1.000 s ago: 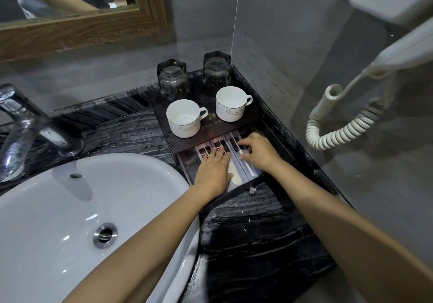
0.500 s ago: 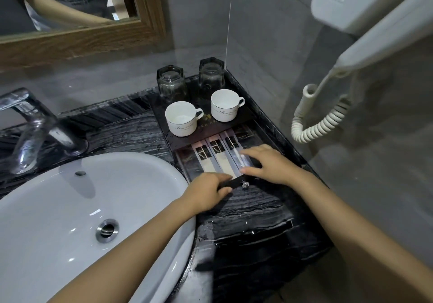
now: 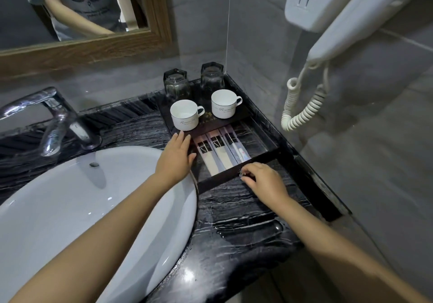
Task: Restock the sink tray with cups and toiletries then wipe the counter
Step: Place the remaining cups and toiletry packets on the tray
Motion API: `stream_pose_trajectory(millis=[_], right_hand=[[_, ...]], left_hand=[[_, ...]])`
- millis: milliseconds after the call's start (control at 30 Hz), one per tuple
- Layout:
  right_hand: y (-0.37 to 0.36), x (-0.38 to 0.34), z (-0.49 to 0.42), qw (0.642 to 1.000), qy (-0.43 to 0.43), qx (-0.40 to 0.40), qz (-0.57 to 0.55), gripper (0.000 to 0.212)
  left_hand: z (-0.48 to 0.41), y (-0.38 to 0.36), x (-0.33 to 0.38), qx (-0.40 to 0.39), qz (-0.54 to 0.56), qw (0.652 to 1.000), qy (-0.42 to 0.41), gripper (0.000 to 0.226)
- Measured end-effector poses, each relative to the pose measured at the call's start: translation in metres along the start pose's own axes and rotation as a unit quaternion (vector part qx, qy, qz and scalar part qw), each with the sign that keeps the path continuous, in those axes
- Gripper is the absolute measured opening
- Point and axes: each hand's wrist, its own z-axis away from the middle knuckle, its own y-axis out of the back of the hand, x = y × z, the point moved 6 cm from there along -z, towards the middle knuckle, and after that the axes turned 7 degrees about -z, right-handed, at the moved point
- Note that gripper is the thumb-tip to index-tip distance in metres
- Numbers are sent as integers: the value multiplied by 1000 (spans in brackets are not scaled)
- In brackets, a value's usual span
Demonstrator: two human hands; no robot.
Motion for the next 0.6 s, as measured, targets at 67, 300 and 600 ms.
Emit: stream_pose_trajectory(millis=[67, 300, 600], right_hand=[[-7, 1, 0, 1000, -6, -4, -14, 23], [-18, 8, -12, 986, -65, 76, -130, 6], [-33, 13, -41, 951, -122, 144, -244, 4]], left_hand=[[-3, -7, -5, -32, -2, 999, -3, 58], [-4, -11, -9, -35, 23, 999, -5, 59], [-9, -11, -12, -38, 27, 999, -8, 59]])
